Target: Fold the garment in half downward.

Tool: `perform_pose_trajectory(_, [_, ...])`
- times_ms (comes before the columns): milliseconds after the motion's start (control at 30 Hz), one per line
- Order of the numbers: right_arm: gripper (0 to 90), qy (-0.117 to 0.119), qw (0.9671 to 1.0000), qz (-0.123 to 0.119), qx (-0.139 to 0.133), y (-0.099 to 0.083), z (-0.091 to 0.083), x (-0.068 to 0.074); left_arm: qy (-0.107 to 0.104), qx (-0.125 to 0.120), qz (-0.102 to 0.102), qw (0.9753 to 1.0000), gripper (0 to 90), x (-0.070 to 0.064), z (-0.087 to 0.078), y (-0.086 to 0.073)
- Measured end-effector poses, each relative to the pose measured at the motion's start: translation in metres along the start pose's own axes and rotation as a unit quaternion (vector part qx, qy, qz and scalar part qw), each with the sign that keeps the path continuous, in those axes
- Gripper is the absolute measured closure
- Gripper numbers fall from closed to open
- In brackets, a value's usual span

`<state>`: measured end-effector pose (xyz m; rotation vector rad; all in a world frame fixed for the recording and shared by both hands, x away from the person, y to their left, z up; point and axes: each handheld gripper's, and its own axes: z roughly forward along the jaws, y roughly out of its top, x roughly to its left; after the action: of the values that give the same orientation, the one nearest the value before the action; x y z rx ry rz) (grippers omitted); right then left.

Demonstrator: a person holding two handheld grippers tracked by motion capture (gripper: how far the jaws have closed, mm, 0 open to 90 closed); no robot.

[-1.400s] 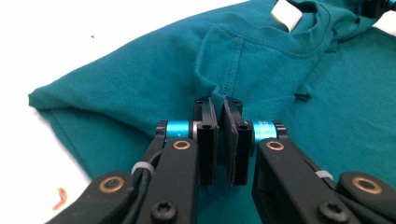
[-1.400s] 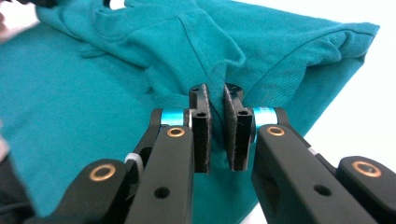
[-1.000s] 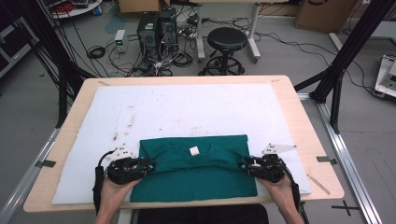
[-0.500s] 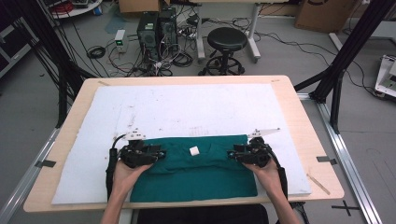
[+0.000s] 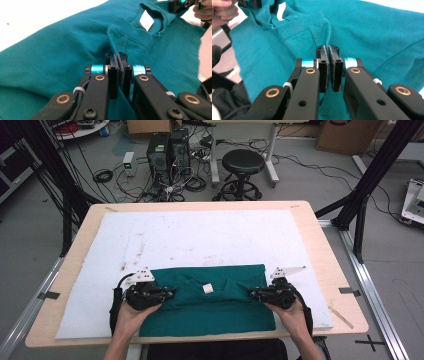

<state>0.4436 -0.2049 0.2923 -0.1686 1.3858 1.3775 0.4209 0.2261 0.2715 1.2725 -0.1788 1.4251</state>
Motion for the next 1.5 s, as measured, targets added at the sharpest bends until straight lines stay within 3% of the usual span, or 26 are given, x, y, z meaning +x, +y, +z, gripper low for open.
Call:
perform_pose_trajectory(167, [86.9,0.008,0.9999,-0.002,0.014,-0.012,0.0,0.005,0.0,0.023,0.007,0.9997,87.8,-0.009,0.002,-0.011])
perform_pose_trajectory(200, [82.1,0.006,0.9999,-0.001,0.015,-0.014,0.0,0.006,-0.001,0.025,0.01,0.9996,86.5,-0.01,0.002,-0.012])
perform_pose_trajectory(267, [71.6,0.0,0.9999,-0.001,0.016,-0.014,0.002,0.007,0.004,0.02,0.01,0.9997,74.5,-0.01,0.002,-0.011])
perform_pose_trajectory(333, [64.4,0.004,0.9999,-0.002,0.01,-0.01,0.003,0.008,0.007,0.006,-0.001,1.0,65.1,-0.007,0.001,-0.006])
perform_pose_trajectory(467, [55.3,0.005,0.9999,-0.008,0.005,0.002,0.011,0.01,-0.006,-0.008,-0.01,0.9999,62.5,-0.002,0.007,0.004])
perform_pose_trajectory(567, [60.8,-0.005,0.9997,-0.012,0.022,0.006,0.022,0.012,-0.006,0.009,-0.012,0.9999,63.6,-0.001,0.017,0.006])
perform_pose_trajectory(633, [73.5,0.001,0.9993,-0.018,0.033,0.004,0.027,0.014,-0.02,0.022,-0.007,0.9995,71.2,-0.003,0.021,0.005])
perform_pose_trajectory(733, [85.6,0.011,0.9991,-0.028,0.031,0.001,0.025,0.018,-0.02,0.019,0.012,0.9995,85.1,-0.011,0.019,0.002])
perform_pose_trajectory(800, [88.1,0.017,0.9991,-0.03,0.023,0.0,0.02,0.019,-0.023,0.012,0.017,0.9995,87.6,-0.015,0.014,0.001])
perform_pose_trajectory(1000, [88.6,0.036,0.9984,-0.042,0.012,-0.009,0.005,0.028,-0.042,0.0,0.029,0.9987,88.0,-0.03,0.0,-0.007])
perform_pose_trajectory(1367, [88.2,0.049,0.9965,-0.058,0.036,-0.029,0.004,0.043,-0.055,0.016,0.037,0.9977,87.9,-0.048,-0.007,-0.029])
perform_pose_trajectory(1433, [84.5,0.053,0.9961,-0.055,0.044,-0.031,0.004,0.042,-0.058,0.023,0.036,0.9974,87.3,-0.049,-0.007,-0.032])
perform_pose_trajectory(1500, [78.2,0.059,0.9958,-0.052,0.047,-0.032,0.003,0.041,-0.06,0.023,0.032,0.9974,79.4,-0.048,-0.009,-0.032])
